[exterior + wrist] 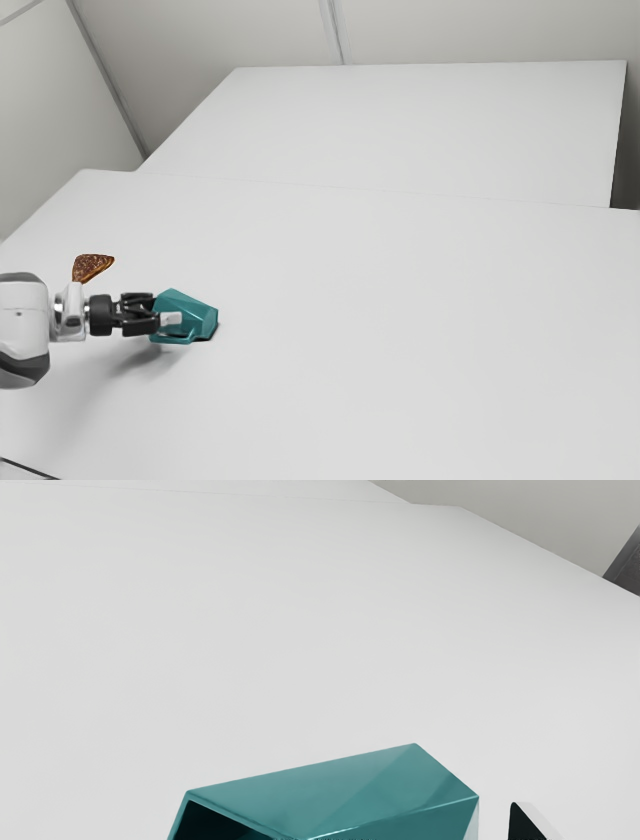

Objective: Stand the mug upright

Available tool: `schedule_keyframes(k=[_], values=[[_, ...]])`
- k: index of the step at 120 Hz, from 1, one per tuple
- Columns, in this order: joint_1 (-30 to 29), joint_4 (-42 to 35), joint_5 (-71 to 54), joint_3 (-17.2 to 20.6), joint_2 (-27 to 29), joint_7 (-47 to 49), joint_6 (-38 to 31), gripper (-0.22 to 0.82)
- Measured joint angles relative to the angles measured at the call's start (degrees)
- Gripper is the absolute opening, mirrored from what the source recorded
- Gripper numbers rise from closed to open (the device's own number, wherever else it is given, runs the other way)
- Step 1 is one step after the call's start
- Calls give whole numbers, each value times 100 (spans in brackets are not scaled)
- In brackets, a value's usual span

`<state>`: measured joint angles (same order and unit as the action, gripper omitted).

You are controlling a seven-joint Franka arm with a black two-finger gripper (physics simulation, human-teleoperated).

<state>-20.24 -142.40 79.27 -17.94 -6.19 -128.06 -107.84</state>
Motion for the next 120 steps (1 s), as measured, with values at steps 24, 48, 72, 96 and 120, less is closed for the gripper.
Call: schedule_keyframes(k=[24,48,72,96,120], values=[[4,-16,111,115,73,-337,70,9],[15,-16,276,262,118,-570,156,-9],[9,-17,361,305,176,-725,202,-15],[-80,8,372,478,450,-773,55,-17],[6,26,-186,803,879,0,-576,-18]])
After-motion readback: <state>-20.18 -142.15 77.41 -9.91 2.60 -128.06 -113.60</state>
